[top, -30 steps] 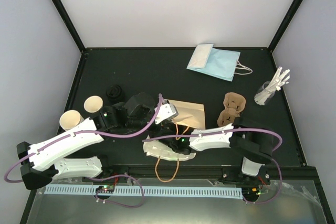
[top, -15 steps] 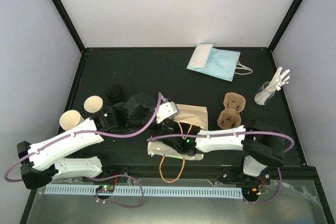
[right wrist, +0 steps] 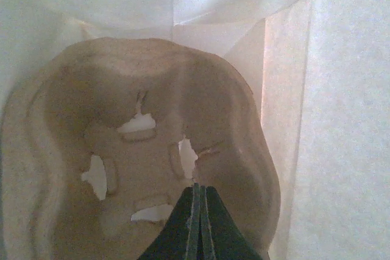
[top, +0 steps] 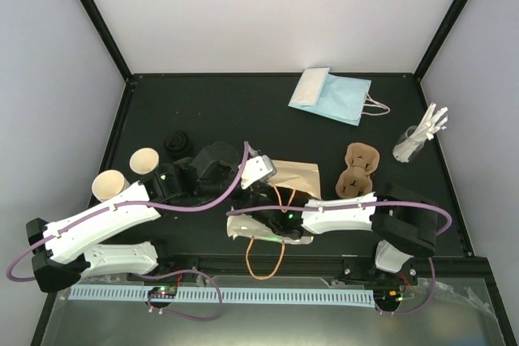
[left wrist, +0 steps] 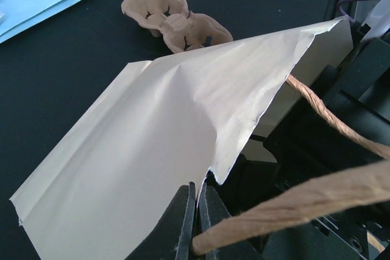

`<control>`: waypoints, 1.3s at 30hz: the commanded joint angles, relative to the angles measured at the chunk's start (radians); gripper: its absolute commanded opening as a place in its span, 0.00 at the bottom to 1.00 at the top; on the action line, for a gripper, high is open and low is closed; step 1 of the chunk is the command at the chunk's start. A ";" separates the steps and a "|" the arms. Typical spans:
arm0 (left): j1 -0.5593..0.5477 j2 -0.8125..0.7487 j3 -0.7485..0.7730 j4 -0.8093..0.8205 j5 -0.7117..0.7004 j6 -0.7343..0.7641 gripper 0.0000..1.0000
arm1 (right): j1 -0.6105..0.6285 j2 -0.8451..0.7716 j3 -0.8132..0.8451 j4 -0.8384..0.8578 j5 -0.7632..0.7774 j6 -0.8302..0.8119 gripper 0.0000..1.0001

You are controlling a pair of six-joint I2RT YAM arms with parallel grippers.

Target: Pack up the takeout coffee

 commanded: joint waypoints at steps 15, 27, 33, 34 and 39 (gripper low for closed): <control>-0.013 -0.004 0.040 -0.062 0.086 -0.037 0.02 | -0.079 0.156 -0.032 0.071 -0.080 0.039 0.01; -0.013 0.020 0.031 -0.050 0.067 -0.039 0.02 | -0.020 0.029 -0.014 0.015 -0.055 0.045 0.01; -0.012 0.035 0.031 -0.051 0.063 -0.040 0.02 | 0.032 -0.045 0.020 -0.062 -0.023 0.081 0.01; -0.013 0.036 0.030 -0.051 0.063 -0.039 0.02 | 0.037 -0.054 0.017 -0.057 -0.009 0.078 0.01; -0.013 0.046 0.025 -0.052 0.058 -0.039 0.02 | 0.051 -0.124 0.018 -0.077 -0.044 0.096 0.01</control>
